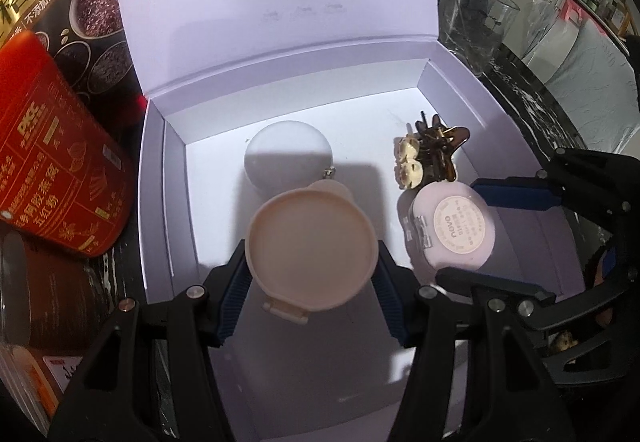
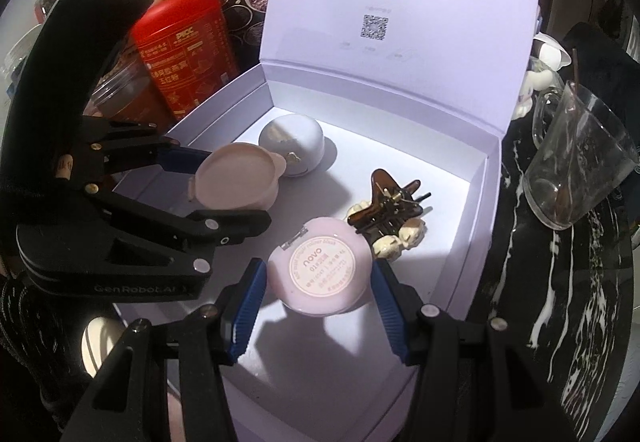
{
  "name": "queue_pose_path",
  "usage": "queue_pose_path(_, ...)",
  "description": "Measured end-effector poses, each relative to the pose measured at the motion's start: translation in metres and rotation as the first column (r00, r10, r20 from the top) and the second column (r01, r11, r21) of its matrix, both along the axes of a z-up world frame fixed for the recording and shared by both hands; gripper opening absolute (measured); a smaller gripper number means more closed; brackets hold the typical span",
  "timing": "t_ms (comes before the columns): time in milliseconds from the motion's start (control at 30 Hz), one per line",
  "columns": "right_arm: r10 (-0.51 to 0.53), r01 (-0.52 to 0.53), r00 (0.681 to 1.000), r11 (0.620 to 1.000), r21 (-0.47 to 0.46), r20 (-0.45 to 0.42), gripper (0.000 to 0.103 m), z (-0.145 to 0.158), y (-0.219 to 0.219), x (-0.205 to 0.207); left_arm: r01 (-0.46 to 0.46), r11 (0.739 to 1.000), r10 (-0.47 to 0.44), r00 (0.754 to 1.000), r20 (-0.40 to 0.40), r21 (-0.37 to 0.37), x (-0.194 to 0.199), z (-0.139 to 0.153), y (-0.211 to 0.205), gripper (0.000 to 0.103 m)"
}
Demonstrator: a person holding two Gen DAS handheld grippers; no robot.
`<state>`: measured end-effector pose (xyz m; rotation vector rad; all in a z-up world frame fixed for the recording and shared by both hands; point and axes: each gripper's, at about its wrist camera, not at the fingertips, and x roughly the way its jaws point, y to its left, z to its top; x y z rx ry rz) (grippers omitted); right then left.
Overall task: Organize objects
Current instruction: 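Carry white-lidded cup with left tool while right tool carries compact toward box, then lower and release the cup with left tool while right tool releases compact in box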
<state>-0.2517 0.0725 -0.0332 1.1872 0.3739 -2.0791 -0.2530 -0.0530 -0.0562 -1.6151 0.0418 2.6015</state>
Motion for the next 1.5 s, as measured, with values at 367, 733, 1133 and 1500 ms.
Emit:
queue_pose_path(367,-0.013,0.013,1.0,0.999,0.029,-0.024,0.055,-0.002,-0.005,-0.017,-0.028,1.0,0.028,1.0,0.007,-0.01,-0.016,-0.001,-0.004,0.056)
queue_pose_path(733,-0.015,0.017,0.999,0.999,0.049,-0.034,0.055,-0.005,-0.009,-0.025,-0.028,0.997,0.032,0.998,0.058,-0.072,-0.034,-0.006,0.0,0.056)
queue_pose_path(1133,-0.027,0.029,0.999,0.999,0.036,-0.042,0.055,-0.005,-0.005,-0.028,-0.043,0.992,0.052,0.996,0.078,-0.116,-0.038,-0.007,0.004,0.063)
queue_pose_path(1500,-0.071,0.073,0.996,0.997,0.03,-0.062,0.06,0.0,0.008,-0.027,-0.089,0.992,0.095,0.993,0.074,-0.09,-0.032,0.0,-0.001,0.066)
